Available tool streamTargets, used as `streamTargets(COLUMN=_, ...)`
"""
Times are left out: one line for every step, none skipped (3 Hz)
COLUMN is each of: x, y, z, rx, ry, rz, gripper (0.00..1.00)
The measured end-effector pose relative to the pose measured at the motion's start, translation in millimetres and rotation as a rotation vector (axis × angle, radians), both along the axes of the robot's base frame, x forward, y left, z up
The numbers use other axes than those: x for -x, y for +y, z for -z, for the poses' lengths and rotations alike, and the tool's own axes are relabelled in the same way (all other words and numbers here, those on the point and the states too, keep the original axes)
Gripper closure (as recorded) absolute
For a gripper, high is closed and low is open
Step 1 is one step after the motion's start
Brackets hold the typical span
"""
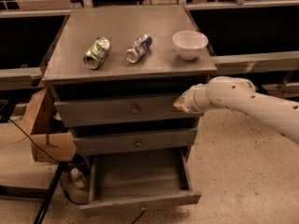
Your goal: Close top drawer
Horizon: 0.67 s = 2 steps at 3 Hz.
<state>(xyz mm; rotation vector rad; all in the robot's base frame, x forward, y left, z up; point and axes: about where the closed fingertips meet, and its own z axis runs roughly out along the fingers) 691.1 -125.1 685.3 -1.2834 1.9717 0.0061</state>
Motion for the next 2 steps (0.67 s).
streamTargets(x=29, y=-21, z=4, rx=-0.029, ry=0.044, rz=-0.013, gripper=1.0)
streamTargets(x=55, y=-40, z=1, rx=-0.049, ry=0.064, rz=-0.02, gripper=1.0)
